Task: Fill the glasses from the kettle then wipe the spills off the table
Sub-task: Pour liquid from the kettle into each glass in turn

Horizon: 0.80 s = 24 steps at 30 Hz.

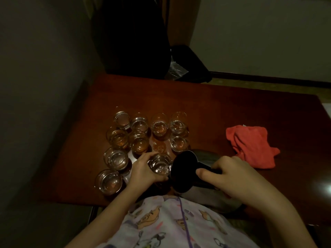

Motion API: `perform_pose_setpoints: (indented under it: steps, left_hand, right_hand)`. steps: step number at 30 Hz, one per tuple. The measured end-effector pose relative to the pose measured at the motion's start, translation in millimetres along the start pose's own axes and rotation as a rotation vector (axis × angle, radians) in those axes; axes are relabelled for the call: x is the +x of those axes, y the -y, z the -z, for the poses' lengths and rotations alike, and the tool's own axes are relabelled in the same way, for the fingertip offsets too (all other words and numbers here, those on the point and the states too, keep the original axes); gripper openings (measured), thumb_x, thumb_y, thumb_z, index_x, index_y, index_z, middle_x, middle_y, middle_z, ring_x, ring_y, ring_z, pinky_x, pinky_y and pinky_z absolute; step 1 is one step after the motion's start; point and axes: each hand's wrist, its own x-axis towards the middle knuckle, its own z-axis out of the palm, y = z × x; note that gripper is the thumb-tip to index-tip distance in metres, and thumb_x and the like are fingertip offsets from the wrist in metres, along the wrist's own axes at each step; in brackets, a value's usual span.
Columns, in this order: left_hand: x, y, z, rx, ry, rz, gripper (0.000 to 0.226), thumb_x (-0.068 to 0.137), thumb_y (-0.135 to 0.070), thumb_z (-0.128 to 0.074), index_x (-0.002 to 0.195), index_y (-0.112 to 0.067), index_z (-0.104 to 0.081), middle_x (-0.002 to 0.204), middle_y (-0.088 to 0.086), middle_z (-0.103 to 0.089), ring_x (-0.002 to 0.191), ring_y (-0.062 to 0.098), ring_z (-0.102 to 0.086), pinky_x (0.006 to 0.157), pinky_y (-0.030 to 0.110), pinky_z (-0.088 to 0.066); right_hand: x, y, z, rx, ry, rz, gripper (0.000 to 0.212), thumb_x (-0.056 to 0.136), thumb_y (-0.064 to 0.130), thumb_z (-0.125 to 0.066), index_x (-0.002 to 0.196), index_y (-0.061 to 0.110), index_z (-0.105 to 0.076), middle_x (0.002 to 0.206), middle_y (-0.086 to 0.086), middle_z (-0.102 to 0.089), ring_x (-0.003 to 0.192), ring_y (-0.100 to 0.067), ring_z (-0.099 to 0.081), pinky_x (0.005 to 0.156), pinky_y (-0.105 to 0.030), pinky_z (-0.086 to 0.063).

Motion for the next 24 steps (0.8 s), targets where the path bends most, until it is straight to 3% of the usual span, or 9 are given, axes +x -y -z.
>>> perform_pose_setpoints:
  steps: [7,12,24]
  left_hand:
    - [-1.8,-1.7,1.4,0.002,0.003,0.000,0.083,0.043,-0.024,-0.093,0.117,-0.023,-0.057,0.113,-0.011,-0.056,0.101,0.002,-0.052,0.079,0.007,-0.037]
    - [-3.1,-4.4,2.4,0.006,0.002,-0.001,0.082,0.042,-0.024,-0.093,0.116,-0.023,-0.058,0.108,-0.017,-0.053,0.091,-0.013,-0.047,0.071,0.001,-0.036]
    - [-3.0,-2.2,1.3,-0.005,-0.001,0.008,0.083,0.043,-0.024,-0.092,0.118,-0.021,-0.057,0.113,-0.011,-0.056,0.100,0.002,-0.052,0.079,0.007,-0.037]
  right_hand:
    - [0.5,-1.2,-1.6,-0.002,-0.012,-0.001,0.054,0.075,0.064,-0.046,0.055,0.014,-0.047,0.050,-0.001,-0.038,0.045,-0.017,-0.035,0.053,-0.034,-0.027]
    - [0.6,-0.4,-1.0,-0.001,-0.013,-0.001,0.053,0.075,0.063,-0.049,0.054,0.014,-0.045,0.048,-0.001,-0.037,0.044,-0.018,-0.035,0.052,-0.033,-0.027]
    - [-0.3,-2.4,-5.6,0.007,-0.089,0.014,0.056,0.070,0.066,-0.045,0.052,0.012,-0.048,0.048,-0.001,-0.037,0.045,-0.017,-0.036,0.052,-0.033,-0.026]
